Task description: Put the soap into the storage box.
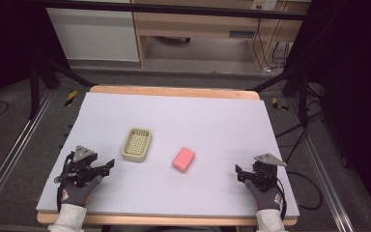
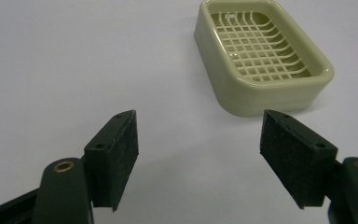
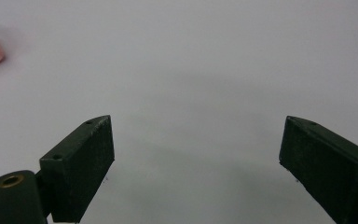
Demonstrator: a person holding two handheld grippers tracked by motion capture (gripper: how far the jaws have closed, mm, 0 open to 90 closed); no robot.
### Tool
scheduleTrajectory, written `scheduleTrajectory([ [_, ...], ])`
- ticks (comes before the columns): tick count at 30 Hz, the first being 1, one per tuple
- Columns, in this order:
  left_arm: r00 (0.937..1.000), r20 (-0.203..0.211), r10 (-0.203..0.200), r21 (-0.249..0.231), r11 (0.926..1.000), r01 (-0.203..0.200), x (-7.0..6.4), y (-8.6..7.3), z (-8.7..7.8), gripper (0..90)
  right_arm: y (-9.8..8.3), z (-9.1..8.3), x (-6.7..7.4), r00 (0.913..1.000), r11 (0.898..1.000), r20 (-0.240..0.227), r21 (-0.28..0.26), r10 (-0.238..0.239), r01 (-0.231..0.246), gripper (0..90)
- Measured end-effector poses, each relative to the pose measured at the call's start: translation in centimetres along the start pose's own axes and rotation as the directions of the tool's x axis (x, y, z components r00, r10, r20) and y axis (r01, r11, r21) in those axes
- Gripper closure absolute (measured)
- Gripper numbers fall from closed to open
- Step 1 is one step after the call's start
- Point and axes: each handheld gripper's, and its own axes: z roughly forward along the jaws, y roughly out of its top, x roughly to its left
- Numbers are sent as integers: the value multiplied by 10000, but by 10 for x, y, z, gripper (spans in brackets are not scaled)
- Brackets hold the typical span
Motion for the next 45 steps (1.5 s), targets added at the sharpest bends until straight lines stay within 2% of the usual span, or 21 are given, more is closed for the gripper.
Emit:
scheduleTrajectory([
  [6, 9997, 85, 246, 14, 9997, -246, -7, 2, -2, 300, -1, 0, -1, 10000, 9999, 10, 92, 75, -75, 96],
  [13, 9995, 139, 272, -45, 9996, -271, -12, 4, -3, 308, -1, 1, 1, 9999, 9998, 113, 177, -71, 69, 89],
  [26, 9990, 287, 340, -235, 9992, -333, -18, 7, -6, 307, -1, 0, 2, 9998, 9997, 176, 238, -60, 56, 80],
  [28, 9988, 391, 282, -253, 9993, -272, -20, 8, -6, 306, -1, 0, 2, 9998, 9997, 178, 213, -83, 79, 79],
  [34, 9971, 546, 523, -235, 9984, -510, -29, 10, -5, 305, -1, 1, 2, 9998, 9997, 185, 244, -51, 46, 77],
  [45, 9948, 733, 707, -260, 9973, -690, -42, 13, -3, 313, -1, 1, 3, 9997, 9996, 196, 255, -109, 104, 76],
])
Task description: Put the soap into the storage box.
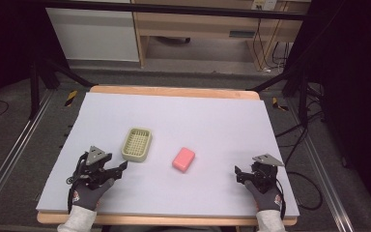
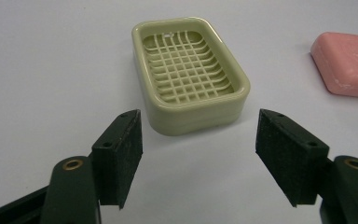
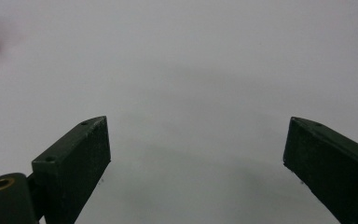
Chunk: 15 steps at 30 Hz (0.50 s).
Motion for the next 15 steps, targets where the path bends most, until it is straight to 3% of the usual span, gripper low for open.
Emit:
scheduleTrajectory([
  [15, 9992, 321, 243, -61, 9997, -241, -14, 5, 1, 297, 0, -1, 1, 10000, 10000, 13, -35, 3, -3, 73],
])
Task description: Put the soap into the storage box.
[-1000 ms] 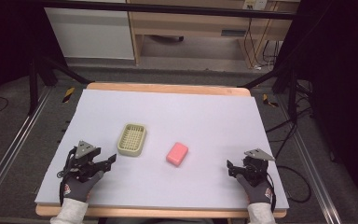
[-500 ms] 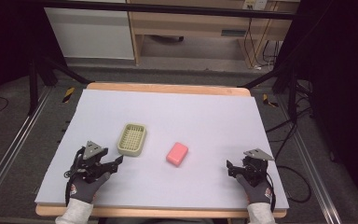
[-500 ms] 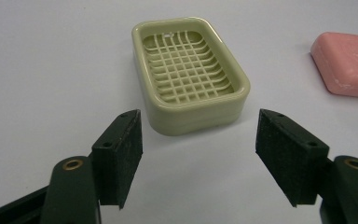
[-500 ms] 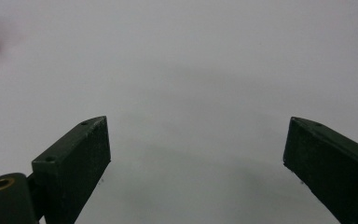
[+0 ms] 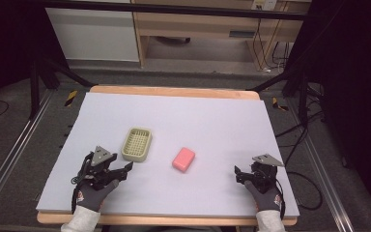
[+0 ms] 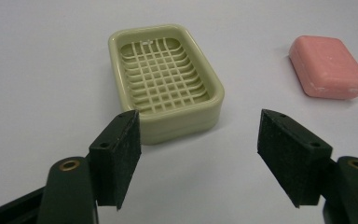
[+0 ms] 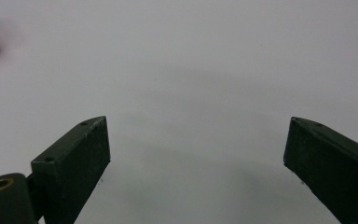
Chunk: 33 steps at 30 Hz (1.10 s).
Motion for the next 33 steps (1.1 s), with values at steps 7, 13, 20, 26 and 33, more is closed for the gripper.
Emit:
scheduleTrajectory([
  [7, 9999, 136, 92, 40, 9999, -92, -7, 3, 3, 287, 0, 0, 0, 10000, 10000, 19, -11, -3, 3, 73],
  [13, 9997, 170, 195, 97, 9998, -196, -10, 4, 4, 279, 0, 0, 1, 10000, 10000, 50, -18, 15, -15, 73],
  [20, 9994, 283, 213, 81, 9997, -216, -12, 7, 4, 270, 0, 1, 1, 10000, 10000, 44, 11, 86, -86, 73],
  [26, 9988, 360, 328, 104, 9994, -332, -16, 12, 4, 265, 0, 1, 1, 10000, 10000, 94, -38, -3, 4, 72],
  [33, 9977, 475, 490, 91, 9987, -495, -21, 22, 6, 260, 0, 1, 1, 9999, 10000, 113, -40, 12, -11, 71],
])
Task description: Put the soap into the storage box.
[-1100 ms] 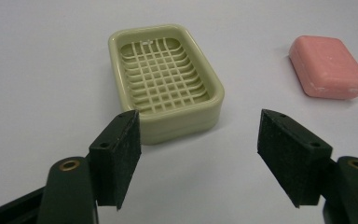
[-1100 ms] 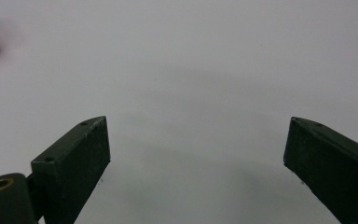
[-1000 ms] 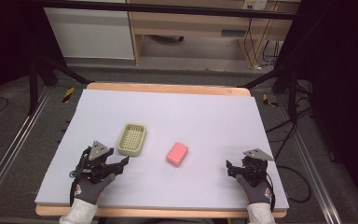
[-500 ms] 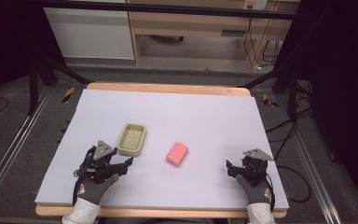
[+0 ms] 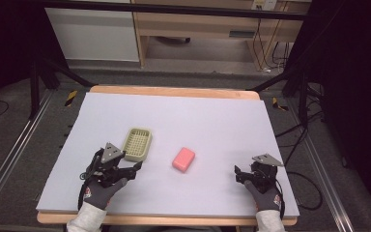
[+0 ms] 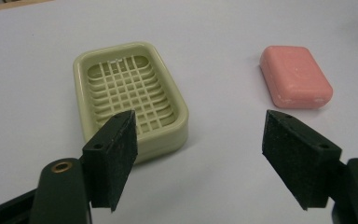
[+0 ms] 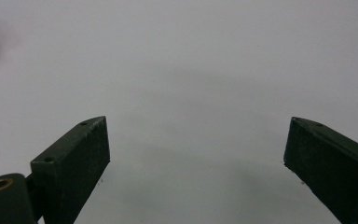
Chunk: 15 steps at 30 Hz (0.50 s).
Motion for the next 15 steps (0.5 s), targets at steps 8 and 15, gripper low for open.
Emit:
scheduleTrajectory([
  [8, 9999, 60, 145, -232, 9996, -144, -5, 16, 0, 257, 0, 0, 0, 10000, 10000, 29, -3, 29, -29, 71],
  [15, 9994, 139, 305, -377, 9988, -300, -12, 29, 1, 256, 0, 0, 0, 10000, 10000, 21, 2, 38, -38, 71],
])
